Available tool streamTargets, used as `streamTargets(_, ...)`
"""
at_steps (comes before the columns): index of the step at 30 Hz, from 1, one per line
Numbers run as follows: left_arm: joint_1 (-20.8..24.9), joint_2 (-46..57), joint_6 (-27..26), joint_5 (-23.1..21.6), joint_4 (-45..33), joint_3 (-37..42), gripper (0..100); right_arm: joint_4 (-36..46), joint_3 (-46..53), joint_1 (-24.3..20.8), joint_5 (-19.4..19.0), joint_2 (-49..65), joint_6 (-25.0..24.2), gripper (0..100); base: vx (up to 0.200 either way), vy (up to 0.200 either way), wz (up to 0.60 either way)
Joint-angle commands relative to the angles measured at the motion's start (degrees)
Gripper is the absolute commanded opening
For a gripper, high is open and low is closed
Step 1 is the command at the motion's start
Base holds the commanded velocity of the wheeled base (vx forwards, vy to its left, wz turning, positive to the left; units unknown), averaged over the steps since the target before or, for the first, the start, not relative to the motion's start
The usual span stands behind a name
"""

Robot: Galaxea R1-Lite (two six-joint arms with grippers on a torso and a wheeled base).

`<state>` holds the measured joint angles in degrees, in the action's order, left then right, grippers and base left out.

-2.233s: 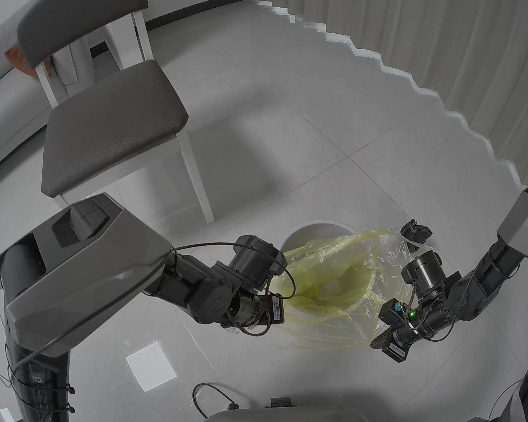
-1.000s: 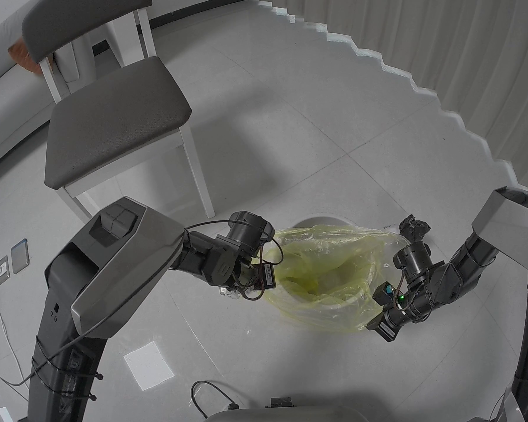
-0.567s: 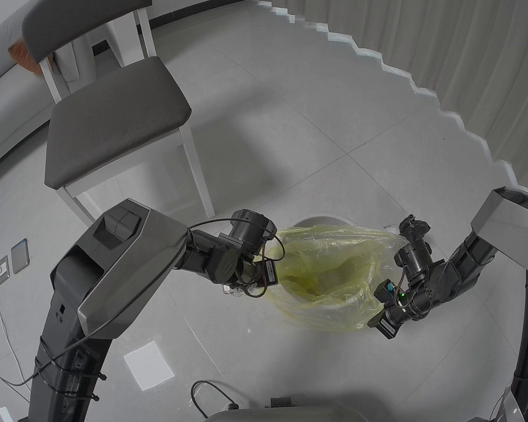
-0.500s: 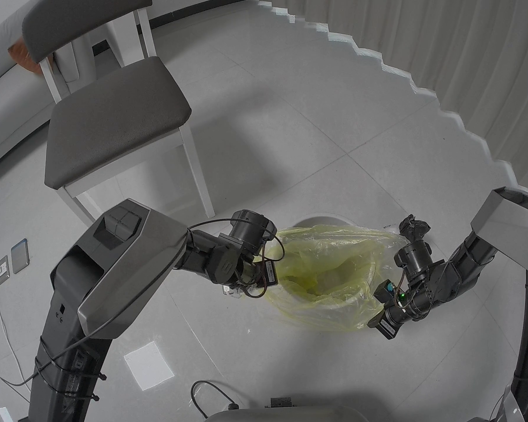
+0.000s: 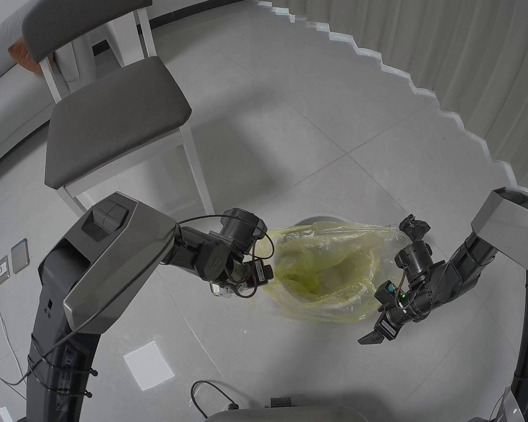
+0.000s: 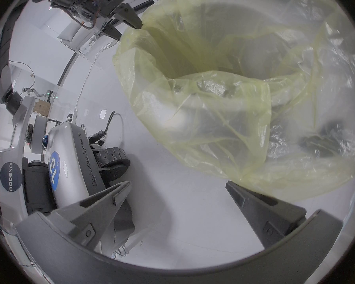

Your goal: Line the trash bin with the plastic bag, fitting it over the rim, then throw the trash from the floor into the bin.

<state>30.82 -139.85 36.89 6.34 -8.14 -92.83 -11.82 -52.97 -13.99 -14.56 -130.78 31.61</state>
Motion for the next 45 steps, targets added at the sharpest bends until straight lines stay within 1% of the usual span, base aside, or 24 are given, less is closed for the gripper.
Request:
streamTargets(1,-1.3,4.6,0.0,0.1,0.3,7.4,100,0.0,0.2,0.0,0.0,0.5,0.0,100,0.000,0.000,0.00)
streamTargets(5,-1.3,5.0,-0.5,0.1,0.3,10.4,100,0.0,0.5,-0.2,0.0,1.1,0.0,100,0.000,0.000,0.00)
streamTargets(10,-1.2,4.0,-0.2,1.0,0.9,10.4,100,0.0,1.1,-0.2,0.0,1.4,0.0,100,0.000,0.000,0.00)
streamTargets(14,-1.3,0.5,-1.3,1.0,2.0,5.6,100,0.0,1.5,-0.4,0.0,1.8,-0.1,100,0.000,0.000,0.00)
streamTargets(17,-1.0,-2.6,-2.2,1.0,1.3,0.1,100,0.0,1.5,-0.5,0.0,1.9,-0.1,100,0.000,0.000,0.00)
streamTargets(20,-0.9,-5.1,-2.7,1.1,0.1,-3.1,100,0.0,1.6,-0.4,0.0,1.9,-0.1,100,0.000,0.000,0.00)
streamTargets(21,-0.9,-6.4,-3.4,1.1,-1.1,-5.2,100,0.0,1.6,-0.4,0.0,2.0,-0.1,100,0.000,0.000,0.00)
streamTargets(22,-0.9,-6.4,-3.4,1.1,-1.1,-5.2,100,0.0,1.6,-0.4,0.0,2.0,-0.1,100,0.000,0.000,0.00)
streamTargets(23,-1.1,-7.5,-3.8,1.2,-2.6,-7.5,100,0.0,1.6,-0.4,0.0,2.3,-0.1,100,0.000,0.000,0.00)
streamTargets(26,-1.3,-9.3,-3.8,1.0,-5.2,-12.1,100,0.0,1.6,-0.2,0.0,2.5,-0.1,100,0.000,0.000,0.00)
streamTargets(27,-1.4,-9.4,-3.8,1.0,-5.3,-12.3,100,0.0,1.6,-0.2,0.0,2.5,-0.2,100,0.000,0.000,0.00)
streamTargets(28,-1.7,-10.4,-3.8,1.0,-6.5,-15.2,100,0.0,1.6,-0.2,0.0,2.5,-0.2,100,0.000,0.000,0.00)
streamTargets(29,-1.7,-10.4,-3.8,1.0,-6.5,-15.2,100,0.0,1.6,-0.2,0.0,2.5,-0.2,100,0.000,0.000,0.00)
streamTargets(31,-2.0,-11.8,-3.8,1.0,-9.4,-19.1,100,0.0,1.6,-0.2,0.0,2.5,-0.5,100,0.000,0.000,0.00)
streamTargets(35,-2.3,-12.9,-3.8,0.4,-13.2,-21.8,100,0.0,1.5,-0.2,0.0,2.5,-0.7,100,0.000,0.000,0.00)
streamTargets(41,-2.6,-12.6,-3.1,0.5,-13.6,-21.8,100,0.0,1.7,-0.2,0.0,2.7,-0.8,100,0.000,0.000,0.00)
streamTargets(45,-3.0,-8.0,0.6,0.1,-14.5,-21.8,100,0.0,2.0,-0.2,0.0,3.1,-0.8,100,0.000,0.000,0.00)
